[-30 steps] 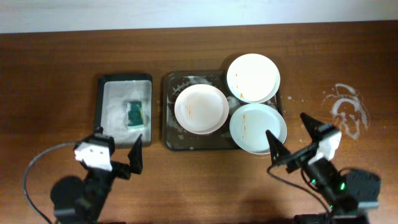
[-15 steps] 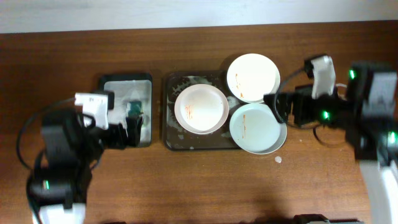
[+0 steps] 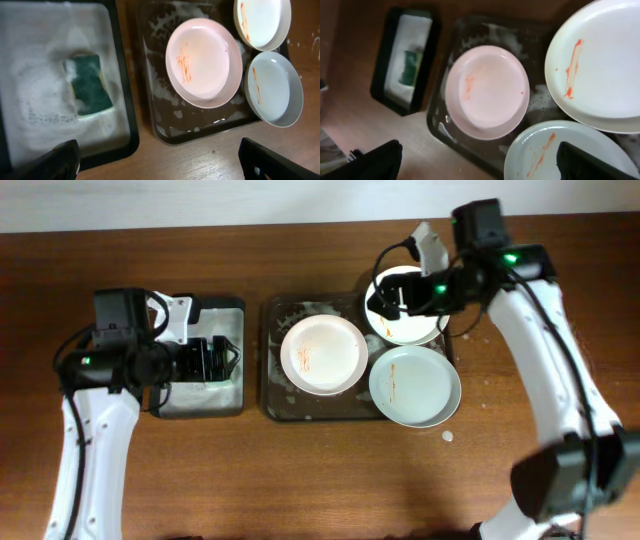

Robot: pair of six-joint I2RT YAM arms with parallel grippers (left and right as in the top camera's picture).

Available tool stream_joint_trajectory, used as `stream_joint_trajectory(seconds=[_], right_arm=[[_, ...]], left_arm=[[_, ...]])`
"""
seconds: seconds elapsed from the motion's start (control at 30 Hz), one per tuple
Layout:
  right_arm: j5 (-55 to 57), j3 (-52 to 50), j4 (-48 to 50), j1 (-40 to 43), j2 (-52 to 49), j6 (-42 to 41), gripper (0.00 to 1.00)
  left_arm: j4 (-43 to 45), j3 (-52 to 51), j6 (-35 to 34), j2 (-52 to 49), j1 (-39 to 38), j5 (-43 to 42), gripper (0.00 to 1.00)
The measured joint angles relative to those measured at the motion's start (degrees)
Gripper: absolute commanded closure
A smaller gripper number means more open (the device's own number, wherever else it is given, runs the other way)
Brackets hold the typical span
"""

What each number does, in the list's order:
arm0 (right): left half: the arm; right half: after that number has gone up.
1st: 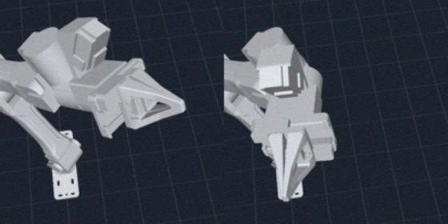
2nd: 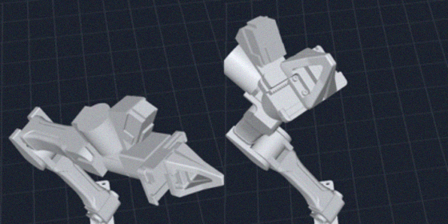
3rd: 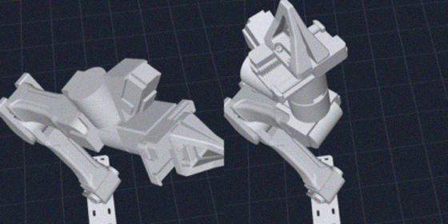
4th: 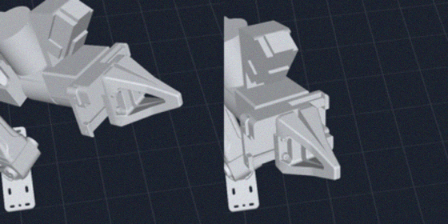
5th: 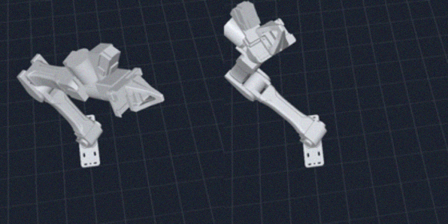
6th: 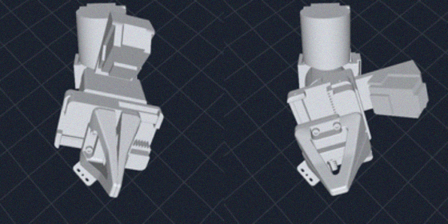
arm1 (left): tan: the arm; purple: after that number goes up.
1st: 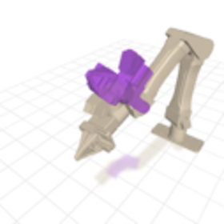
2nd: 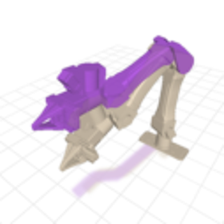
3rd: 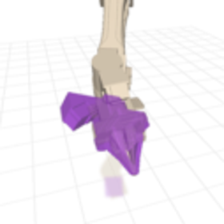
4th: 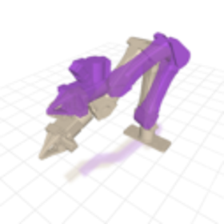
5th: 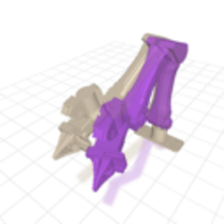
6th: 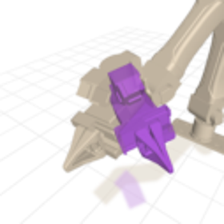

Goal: Clean dirty plates on tray and stack at the side

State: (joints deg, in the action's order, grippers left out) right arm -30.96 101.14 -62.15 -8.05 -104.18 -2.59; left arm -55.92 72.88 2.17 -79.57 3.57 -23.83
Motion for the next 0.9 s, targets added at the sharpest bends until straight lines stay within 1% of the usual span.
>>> stream_joint_trajectory(seconds=[0.03, 0.07, 0.1, 0.13, 0.2, 0.23, 0.27, 0.4, 0.43, 0.47, 0.57, 0.63, 0.9], right_arm=[[0.0, 0.0, 0.6, -0.1, -1.5, -0.6, 0.07], [0.0, 0.0, 1.0, -0.3, -3.0, -0.9, 0.08], [0.6, 0.0, 1.4, -0.9, -4.6, -1.5, 0.11], [1.2, 0.0, 1.6, -1.5, -5.5, -1.7, 0.14], [6.2, 0.0, 2.5, -3.7, -7.4, -4.5, 0.16], [9.2, 0.0, 2.5, -5.2, -8.5, -6.3, 0.19], [11.8, 0.0, 2.5, -6.4, -9.3, -7.6, 0.27], [19.7, 0.0, 3.2, -10.6, -12.7, -12.5, 0.48], [21.1, 0.0, 3.5, -11.3, -13.4, -13.7, 0.5], [22.2, 0.0, 3.8, -11.7, -14.1, -14.4, 0.52], [24.3, 0.0, 4.2, -12.0, -15.9, -16.0, 0.54], [25.2, 0.0, 4.4, -11.9, -17.2, -16.7, 0.58], [26.1, 0.0, 6.9, -12.0, -20.0, -17.1, 0.61]], left_arm=[[0.0, 0.0, 0.0, -0.9, 0.0, -0.1, 0.09], [0.0, 0.0, 0.0, -1.6, 0.0, -0.2, 0.11], [-0.1, 0.0, -0.1, -2.3, 0.0, -0.2, 0.18], [-0.1, 0.0, 0.2, -3.1, 0.0, 0.0, 0.19], [0.0, 0.0, 0.2, -4.3, 0.0, 0.5, 0.19], [0.0, 0.0, 0.1, -4.9, 0.0, 1.2, 0.19], [0.1, 0.0, -0.2, -5.4, 0.0, 2.0, 0.19], [0.4, 0.0, -1.8, -6.5, 0.0, 5.7, 0.19], [0.7, 0.0, -2.0, -6.6, 0.0, 6.4, 0.19], [0.8, 0.0, -2.1, -6.6, 0.0, 7.0, 0.19], [1.0, 0.0, -2.3, -6.6, 0.0, 8.0, 0.19], [1.1, 0.0, -2.3, -6.6, 0.0, 8.8, 0.19], [1.3, 0.0, -2.3, -6.6, 0.0, 9.6, 0.19]])
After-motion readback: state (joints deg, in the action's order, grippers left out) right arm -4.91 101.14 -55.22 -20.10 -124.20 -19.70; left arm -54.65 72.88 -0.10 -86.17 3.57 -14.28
